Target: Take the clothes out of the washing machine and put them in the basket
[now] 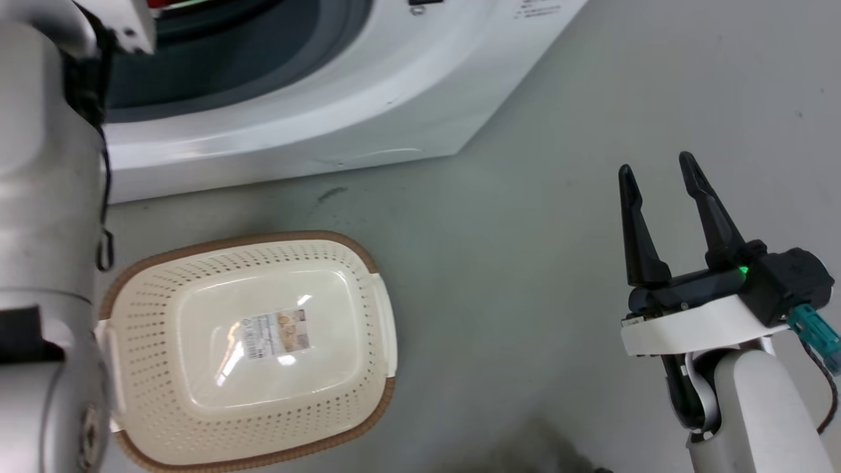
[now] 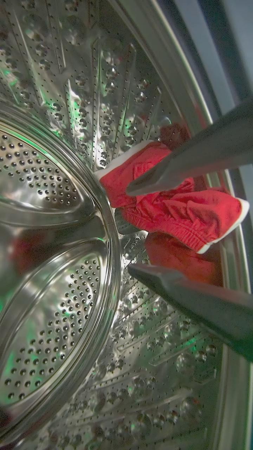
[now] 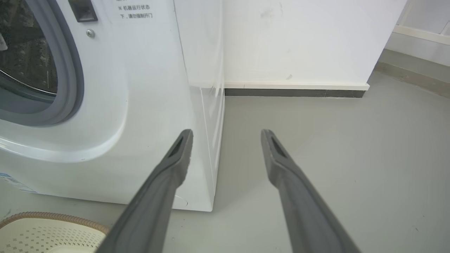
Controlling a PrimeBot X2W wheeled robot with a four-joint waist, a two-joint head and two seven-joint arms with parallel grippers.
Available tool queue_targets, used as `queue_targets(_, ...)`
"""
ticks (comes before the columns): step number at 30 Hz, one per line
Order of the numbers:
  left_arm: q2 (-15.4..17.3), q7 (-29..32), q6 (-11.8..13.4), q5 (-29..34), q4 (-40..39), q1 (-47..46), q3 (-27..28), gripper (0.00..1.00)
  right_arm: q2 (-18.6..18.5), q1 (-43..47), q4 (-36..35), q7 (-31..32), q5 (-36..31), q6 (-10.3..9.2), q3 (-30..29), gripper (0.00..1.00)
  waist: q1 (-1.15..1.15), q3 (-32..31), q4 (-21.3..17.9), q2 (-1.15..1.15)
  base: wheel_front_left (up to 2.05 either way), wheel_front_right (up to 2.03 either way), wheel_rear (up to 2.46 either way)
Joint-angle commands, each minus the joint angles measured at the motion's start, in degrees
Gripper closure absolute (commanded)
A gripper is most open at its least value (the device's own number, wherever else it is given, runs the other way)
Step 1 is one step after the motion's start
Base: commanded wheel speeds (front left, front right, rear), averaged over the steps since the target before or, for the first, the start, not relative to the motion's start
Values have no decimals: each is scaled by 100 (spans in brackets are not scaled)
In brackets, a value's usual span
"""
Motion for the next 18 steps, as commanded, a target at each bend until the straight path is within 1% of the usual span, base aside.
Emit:
queue_targets(1, 101, 167, -28, 43, 139, -242, -21, 0, 6, -125, 28, -28, 80, -4, 48, 0, -1, 222, -229, 0, 0, 0, 0)
queue_targets(7, 435, 963, -74, 59, 685, -899, -100, 0, 7, -249, -47, -27, 314, -4, 241, 0, -1, 491, -523, 0, 0, 0, 0)
queue_targets(13, 720, 1767, -81, -122, 1176, -1222, 37, 0, 7, -266, -28, -27, 493, -4, 508, 0, -1, 591, -862, 0, 0, 0, 0)
queue_targets(18, 934, 2367, -68, -58, 1370, -1490, -58, 0, 7, -319, -77, -27, 668, -4, 709, 0, -1, 731, -1096, 0, 0, 0, 0)
